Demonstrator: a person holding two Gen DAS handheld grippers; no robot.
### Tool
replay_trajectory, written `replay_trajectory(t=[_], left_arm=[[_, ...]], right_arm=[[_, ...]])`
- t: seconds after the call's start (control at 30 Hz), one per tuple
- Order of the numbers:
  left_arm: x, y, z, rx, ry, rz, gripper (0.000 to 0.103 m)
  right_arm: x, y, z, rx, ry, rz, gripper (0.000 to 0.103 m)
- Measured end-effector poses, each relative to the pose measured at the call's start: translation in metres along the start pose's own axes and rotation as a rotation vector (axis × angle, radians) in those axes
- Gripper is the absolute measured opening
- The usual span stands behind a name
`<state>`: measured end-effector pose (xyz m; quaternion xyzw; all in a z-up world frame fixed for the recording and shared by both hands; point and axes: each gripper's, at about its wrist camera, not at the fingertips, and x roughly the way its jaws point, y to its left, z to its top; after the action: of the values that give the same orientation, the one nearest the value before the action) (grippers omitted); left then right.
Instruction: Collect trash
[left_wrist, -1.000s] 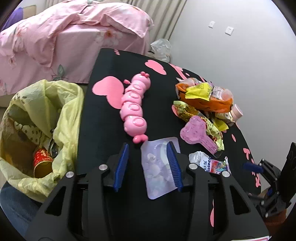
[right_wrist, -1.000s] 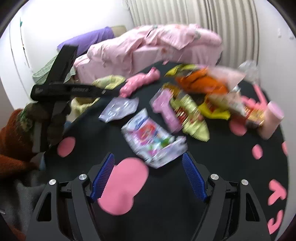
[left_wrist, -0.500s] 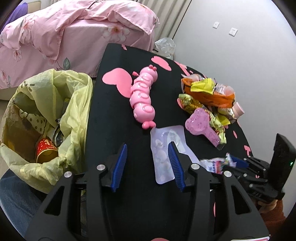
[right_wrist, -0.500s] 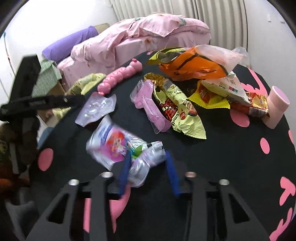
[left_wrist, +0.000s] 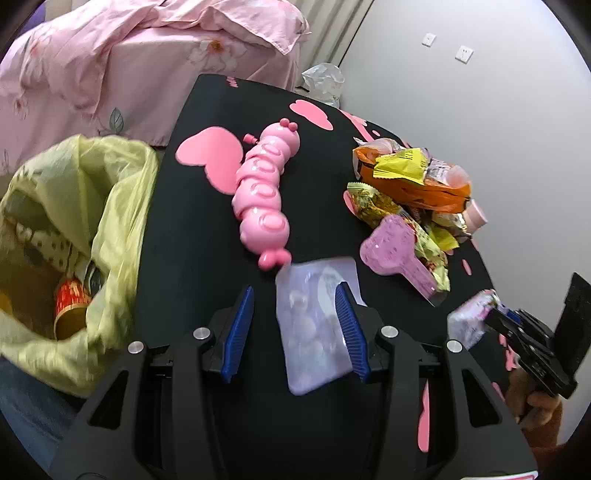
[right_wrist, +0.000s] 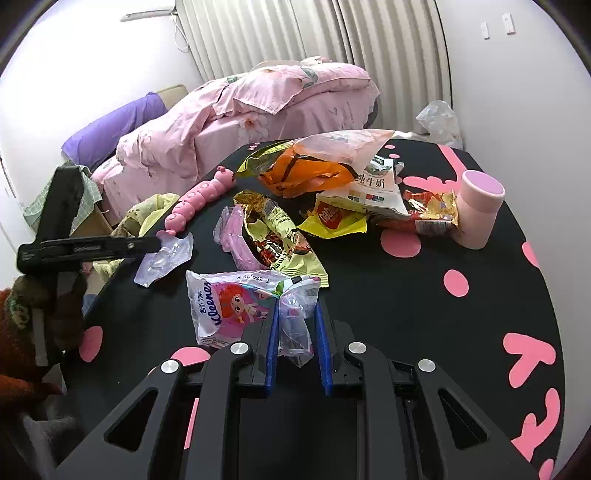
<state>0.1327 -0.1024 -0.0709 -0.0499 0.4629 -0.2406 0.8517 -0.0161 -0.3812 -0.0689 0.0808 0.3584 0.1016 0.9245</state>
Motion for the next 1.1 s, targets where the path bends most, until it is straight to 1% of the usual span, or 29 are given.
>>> replay_trajectory(t=[0.03,0.1,0.17,0.23,0.33,0.37,0.43,0.57,0.67,0.8,0.97,1.1], left_arm=[[0.002,-0.002,0.001,0.012,0.002,0.005,0.038],[0.006,-0.011,0.000,0.051,0.024,0.003,0.029],[0.007,-0.019,-0.005,0.090,0.035,-0.003,0.028],[0.005,-0.033,-0.016,0.169,0.029,0.032,0.027],[0.003,-0.046,-0.028,0.240,0.013,0.093,0.017],[0.002,-0.047,-0.029,0.247,0.015,0.095,0.010],[0.001,-0.047,-0.031,0.230,0.012,0.073,0.009],[-0.006,-0.050,-0.031,0.226,-0.016,0.067,0.004],[-0.022,-0.054,-0.027,0.246,-0.072,0.079,0.002],[-0.052,-0.053,-0.019,0.258,-0.167,0.089,0.002],[-0.078,-0.039,-0.015,0.236,-0.235,0.096,0.002],[-0.102,-0.012,-0.012,0.181,-0.297,0.126,0.002]], right_arm=[[0.000,0.000,0.000,-0.004,0.000,-0.001,0.019],[0.001,0.002,-0.002,-0.017,0.000,-0.007,0.019],[0.002,0.003,-0.004,-0.022,0.003,-0.006,0.019],[0.002,0.002,-0.004,-0.026,0.000,-0.016,0.019],[0.003,0.000,-0.004,-0.018,-0.009,-0.016,0.019],[0.003,0.000,-0.004,-0.015,-0.011,-0.016,0.019],[0.001,0.000,-0.004,-0.013,-0.019,-0.019,0.019],[-0.007,0.001,0.000,-0.022,-0.042,-0.029,0.019],[-0.013,0.001,0.006,-0.025,-0.059,-0.042,0.019],[-0.022,0.012,0.020,-0.051,-0.089,-0.044,0.019],[-0.028,0.036,0.041,-0.110,-0.128,-0.040,0.019],[-0.026,0.064,0.062,-0.176,-0.149,-0.020,0.019]])
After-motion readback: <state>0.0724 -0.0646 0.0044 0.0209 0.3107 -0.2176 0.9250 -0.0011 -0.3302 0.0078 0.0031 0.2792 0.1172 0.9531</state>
